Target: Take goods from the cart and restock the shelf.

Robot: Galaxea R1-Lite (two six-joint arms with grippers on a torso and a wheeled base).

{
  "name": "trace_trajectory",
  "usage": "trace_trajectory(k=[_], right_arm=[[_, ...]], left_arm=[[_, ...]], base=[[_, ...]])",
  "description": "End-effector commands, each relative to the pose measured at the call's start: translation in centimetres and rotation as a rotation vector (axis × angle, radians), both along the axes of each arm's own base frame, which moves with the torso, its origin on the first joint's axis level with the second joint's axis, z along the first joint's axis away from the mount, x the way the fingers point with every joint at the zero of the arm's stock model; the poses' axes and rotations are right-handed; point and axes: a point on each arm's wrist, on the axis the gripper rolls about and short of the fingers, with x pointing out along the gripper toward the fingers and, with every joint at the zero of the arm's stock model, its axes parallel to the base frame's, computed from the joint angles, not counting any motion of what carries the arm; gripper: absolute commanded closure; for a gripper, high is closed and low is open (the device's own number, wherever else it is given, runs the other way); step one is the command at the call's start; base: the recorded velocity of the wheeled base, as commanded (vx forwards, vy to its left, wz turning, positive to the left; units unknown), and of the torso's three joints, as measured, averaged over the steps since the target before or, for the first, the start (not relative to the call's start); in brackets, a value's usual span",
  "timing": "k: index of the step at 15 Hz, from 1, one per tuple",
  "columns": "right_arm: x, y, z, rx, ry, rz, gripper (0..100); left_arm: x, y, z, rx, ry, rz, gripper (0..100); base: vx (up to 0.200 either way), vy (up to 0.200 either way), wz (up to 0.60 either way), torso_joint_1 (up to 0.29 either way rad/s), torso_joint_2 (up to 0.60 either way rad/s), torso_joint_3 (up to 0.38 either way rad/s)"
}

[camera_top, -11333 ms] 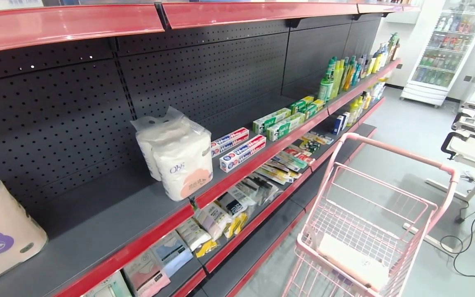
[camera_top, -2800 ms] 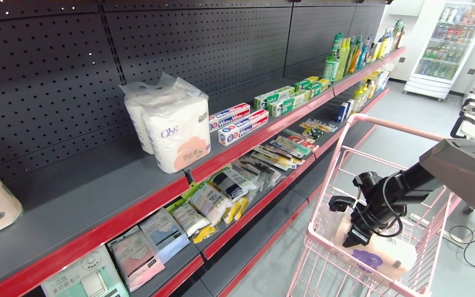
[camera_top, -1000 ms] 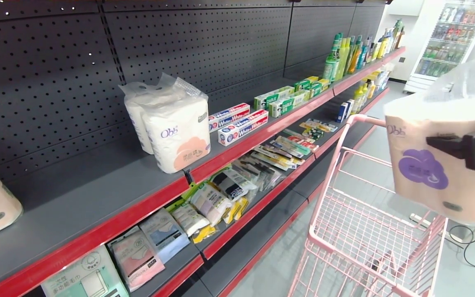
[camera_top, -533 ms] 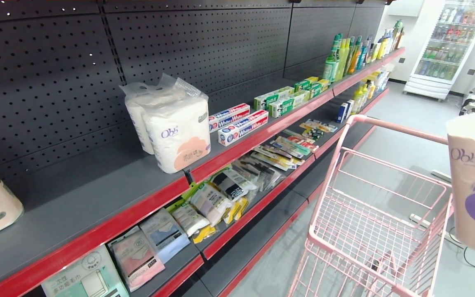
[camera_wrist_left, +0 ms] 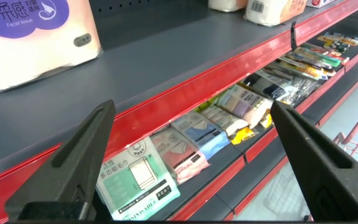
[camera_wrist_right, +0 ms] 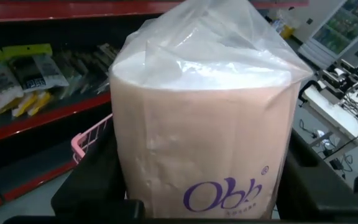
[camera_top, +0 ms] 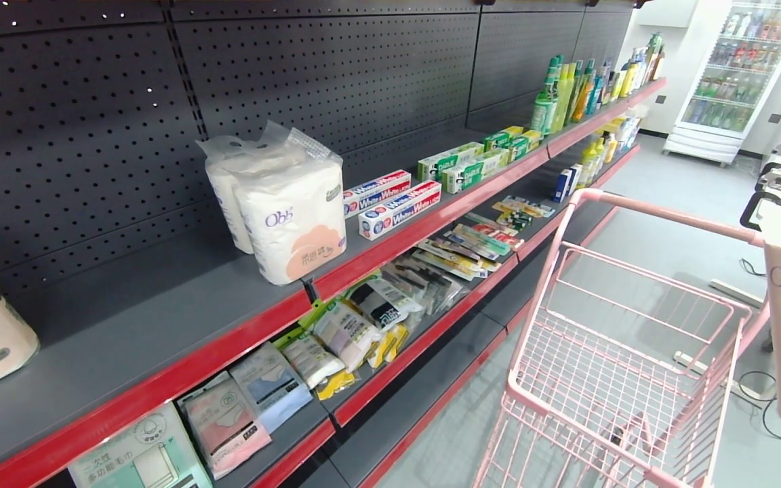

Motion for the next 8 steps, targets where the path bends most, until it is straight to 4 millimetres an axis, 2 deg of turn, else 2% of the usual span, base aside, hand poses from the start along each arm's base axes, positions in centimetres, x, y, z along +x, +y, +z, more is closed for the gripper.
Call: trace_trajectory(k=[1, 4, 8], right_arm=[[0.23, 0.01, -0.31, 0.001, 0.017, 0.000, 100], [0.44, 0.02, -0.48, 0.001, 0.030, 0.003, 100], [0.93, 0.04, -0.58, 0.001, 0.048, 0.004, 100]], left_arm=[[0.01, 0.00, 0.01, 0.000, 0.001, 0.000, 0], [0.01, 0.00, 0.01, 0.000, 0.001, 0.001, 0], [0.01, 0.00, 0.01, 0.000, 0.001, 0.001, 0]], base=[[0.000, 0.000, 0.00, 0.000, 0.00, 0.000], [0.000, 0.000, 0.00, 0.000, 0.00, 0.000], [0.000, 0.000, 0.00, 0.157, -0.33, -0.176]])
